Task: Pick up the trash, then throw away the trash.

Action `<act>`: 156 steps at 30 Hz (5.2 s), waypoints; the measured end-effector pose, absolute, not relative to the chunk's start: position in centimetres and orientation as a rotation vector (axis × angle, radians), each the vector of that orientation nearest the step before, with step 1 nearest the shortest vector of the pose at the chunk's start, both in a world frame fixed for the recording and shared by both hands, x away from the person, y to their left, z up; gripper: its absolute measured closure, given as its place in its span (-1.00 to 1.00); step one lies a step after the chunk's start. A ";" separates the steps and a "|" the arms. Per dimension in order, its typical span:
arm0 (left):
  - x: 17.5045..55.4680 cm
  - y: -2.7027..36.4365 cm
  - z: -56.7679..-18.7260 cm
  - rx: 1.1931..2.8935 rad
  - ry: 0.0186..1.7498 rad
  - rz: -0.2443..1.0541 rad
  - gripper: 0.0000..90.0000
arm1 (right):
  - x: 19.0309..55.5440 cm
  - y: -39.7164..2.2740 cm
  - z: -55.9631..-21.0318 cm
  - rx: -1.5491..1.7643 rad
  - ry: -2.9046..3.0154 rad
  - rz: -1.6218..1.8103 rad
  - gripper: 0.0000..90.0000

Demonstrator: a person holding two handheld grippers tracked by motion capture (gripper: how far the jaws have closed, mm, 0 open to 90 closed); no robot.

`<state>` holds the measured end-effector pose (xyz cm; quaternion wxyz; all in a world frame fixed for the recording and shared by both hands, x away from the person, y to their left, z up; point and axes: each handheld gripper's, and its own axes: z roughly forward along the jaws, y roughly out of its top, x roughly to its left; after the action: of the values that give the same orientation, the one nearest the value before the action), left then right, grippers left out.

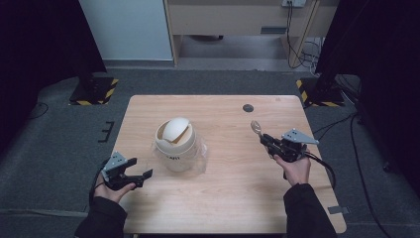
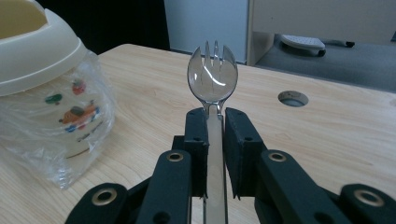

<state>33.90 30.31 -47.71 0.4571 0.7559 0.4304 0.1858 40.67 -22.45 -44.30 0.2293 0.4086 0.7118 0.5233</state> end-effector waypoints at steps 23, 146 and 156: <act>32.9 27.5 -40.3 1.635 0.915 0.558 -0.56 | 38.3 -21.8 -39.6 0.956 1.873 1.578 0.78; 35.2 19.6 -32.1 1.425 0.655 0.489 0.83 | 40.0 -24.4 -50.3 1.308 2.095 1.180 -0.34; 35.2 22.3 -31.0 1.384 0.685 0.556 0.82 | 40.1 -24.6 -52.3 1.310 2.177 1.028 -0.43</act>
<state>35.24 22.25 -31.01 0.6819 0.6169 0.3052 0.2478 40.15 -24.57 -52.35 0.1990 0.4684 0.7784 0.3677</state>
